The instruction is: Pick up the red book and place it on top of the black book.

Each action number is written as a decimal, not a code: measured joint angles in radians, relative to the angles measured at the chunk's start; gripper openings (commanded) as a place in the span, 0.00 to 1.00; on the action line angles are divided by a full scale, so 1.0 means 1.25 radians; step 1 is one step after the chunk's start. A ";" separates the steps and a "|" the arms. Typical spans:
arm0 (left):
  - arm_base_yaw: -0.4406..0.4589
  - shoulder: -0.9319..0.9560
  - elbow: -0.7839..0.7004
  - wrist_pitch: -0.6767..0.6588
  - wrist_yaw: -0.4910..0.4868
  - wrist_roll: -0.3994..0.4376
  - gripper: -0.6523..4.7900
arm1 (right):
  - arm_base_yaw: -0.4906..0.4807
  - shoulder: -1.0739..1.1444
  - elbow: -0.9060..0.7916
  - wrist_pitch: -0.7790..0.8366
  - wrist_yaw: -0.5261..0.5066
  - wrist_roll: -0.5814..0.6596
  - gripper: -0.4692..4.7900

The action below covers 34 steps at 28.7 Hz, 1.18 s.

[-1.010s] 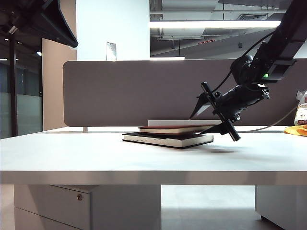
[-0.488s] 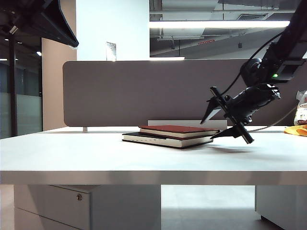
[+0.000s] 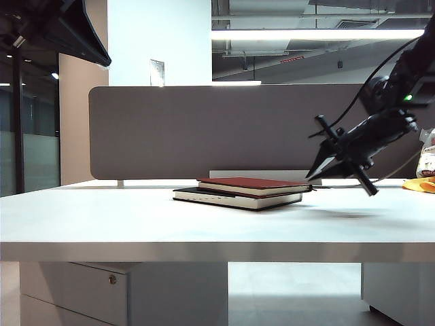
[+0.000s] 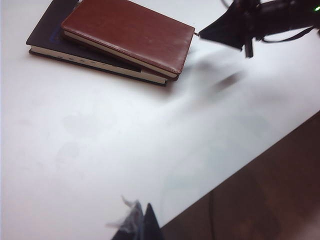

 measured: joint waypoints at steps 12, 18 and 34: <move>0.000 0.000 0.000 -0.007 0.000 0.000 0.11 | -0.004 -0.012 0.000 -0.017 0.011 -0.033 0.08; 0.000 0.000 0.000 -0.010 0.000 0.000 0.11 | 0.010 -0.011 0.000 -0.048 0.045 -0.064 0.08; 0.000 0.000 0.000 -0.017 0.002 0.000 0.11 | 0.053 0.008 -0.001 -0.021 0.109 -0.066 0.08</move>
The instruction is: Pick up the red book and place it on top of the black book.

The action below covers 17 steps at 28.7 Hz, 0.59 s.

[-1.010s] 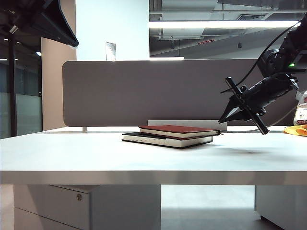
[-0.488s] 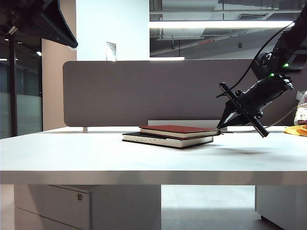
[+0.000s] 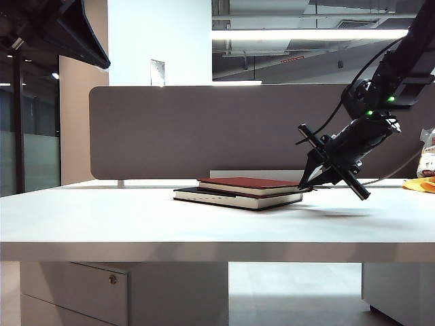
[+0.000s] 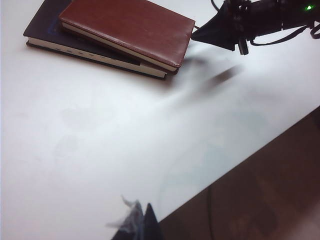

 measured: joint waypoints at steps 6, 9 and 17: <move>-0.010 0.006 0.060 0.005 0.037 -0.018 0.11 | 0.001 0.000 0.000 0.007 0.004 0.000 0.08; -0.010 0.073 0.111 -0.020 0.036 -0.018 0.11 | 0.005 0.000 0.000 0.012 0.018 0.000 0.08; -0.024 0.105 0.251 -0.071 0.023 -0.002 0.11 | 0.005 0.001 0.000 0.018 0.021 0.001 0.08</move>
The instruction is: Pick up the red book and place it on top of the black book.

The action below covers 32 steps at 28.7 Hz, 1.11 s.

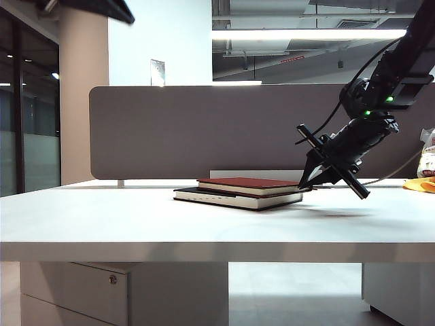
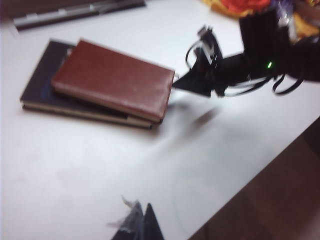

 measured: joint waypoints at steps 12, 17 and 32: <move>-0.002 -0.001 0.026 -0.015 0.000 0.003 0.11 | 0.005 0.013 0.000 0.040 0.001 0.025 0.08; -0.002 -0.001 0.027 -0.020 0.000 0.003 0.11 | 0.008 0.014 -0.001 0.051 0.002 0.033 0.08; -0.002 -0.001 0.027 -0.035 0.000 0.003 0.11 | 0.027 0.013 0.000 0.102 -0.004 0.060 0.08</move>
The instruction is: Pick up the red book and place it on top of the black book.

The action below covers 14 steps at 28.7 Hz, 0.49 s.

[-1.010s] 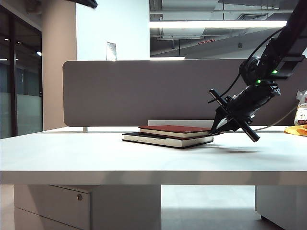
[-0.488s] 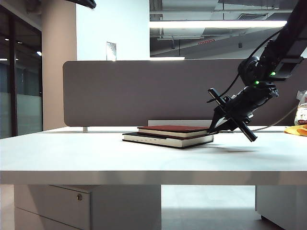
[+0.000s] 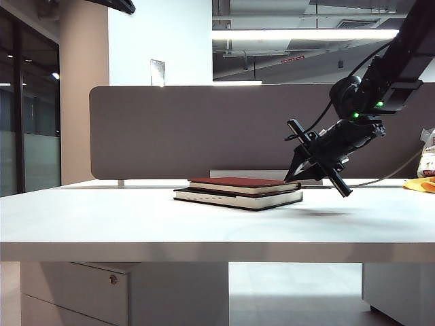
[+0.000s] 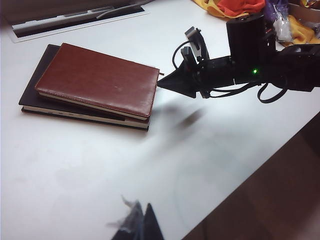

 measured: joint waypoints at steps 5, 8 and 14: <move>0.000 0.000 0.000 -0.003 0.000 0.008 0.11 | 0.000 0.000 0.000 0.000 -0.001 0.000 0.08; 0.000 0.000 0.000 -0.003 0.000 0.009 0.11 | -0.001 0.000 0.000 0.000 -0.003 -0.001 0.08; 0.000 0.000 0.000 -0.003 -0.045 0.015 0.11 | -0.012 -0.026 -0.003 -0.041 0.014 -0.053 0.08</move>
